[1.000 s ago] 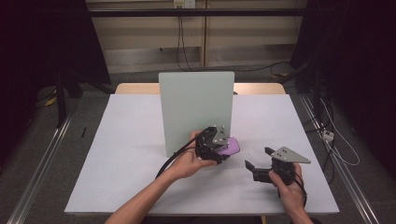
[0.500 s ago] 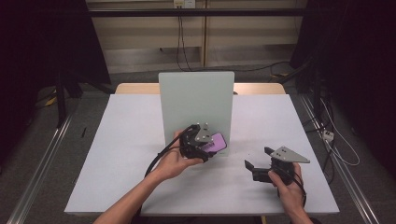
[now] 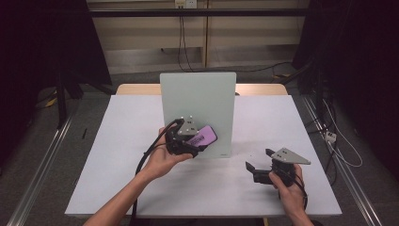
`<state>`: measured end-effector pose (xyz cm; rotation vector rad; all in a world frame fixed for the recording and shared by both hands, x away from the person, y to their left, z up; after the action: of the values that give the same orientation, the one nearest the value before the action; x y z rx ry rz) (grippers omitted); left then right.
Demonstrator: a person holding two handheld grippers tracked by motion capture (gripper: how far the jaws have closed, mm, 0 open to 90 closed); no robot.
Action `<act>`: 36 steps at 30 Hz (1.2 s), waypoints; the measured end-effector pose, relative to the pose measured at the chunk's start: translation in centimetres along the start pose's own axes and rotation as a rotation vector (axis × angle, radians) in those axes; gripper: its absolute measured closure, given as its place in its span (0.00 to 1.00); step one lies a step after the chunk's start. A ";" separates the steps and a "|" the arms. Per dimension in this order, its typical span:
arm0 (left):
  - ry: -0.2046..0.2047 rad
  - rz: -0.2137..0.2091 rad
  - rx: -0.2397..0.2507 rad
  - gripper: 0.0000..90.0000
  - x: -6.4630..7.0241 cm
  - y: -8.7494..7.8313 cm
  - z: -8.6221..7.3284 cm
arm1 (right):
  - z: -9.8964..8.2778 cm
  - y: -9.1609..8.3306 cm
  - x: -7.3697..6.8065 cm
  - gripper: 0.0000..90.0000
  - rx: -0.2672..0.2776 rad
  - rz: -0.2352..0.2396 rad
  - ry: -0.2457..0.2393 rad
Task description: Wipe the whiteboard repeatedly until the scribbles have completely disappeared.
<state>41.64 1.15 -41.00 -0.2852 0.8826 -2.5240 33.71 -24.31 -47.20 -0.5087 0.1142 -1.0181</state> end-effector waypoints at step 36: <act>-0.158 -0.012 -0.008 0.45 -0.4 -4.6 -4.1 | -0.1 -0.1 -0.2 0.08 0.000 0.005 -0.012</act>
<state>39.10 6.72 -41.29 -0.4872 0.8315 -2.4692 33.55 -24.22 -47.24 -0.5146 0.1052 -1.0104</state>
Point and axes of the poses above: each handheld gripper's, and its own axes: y roughly forward along the jaws, z roughly out of its top, x roughly to its right, the point moved 6 cm from there along y, roughly forward along the jaws, and after that the axes turned 13 degrees about -y, right-handed, at the moved point
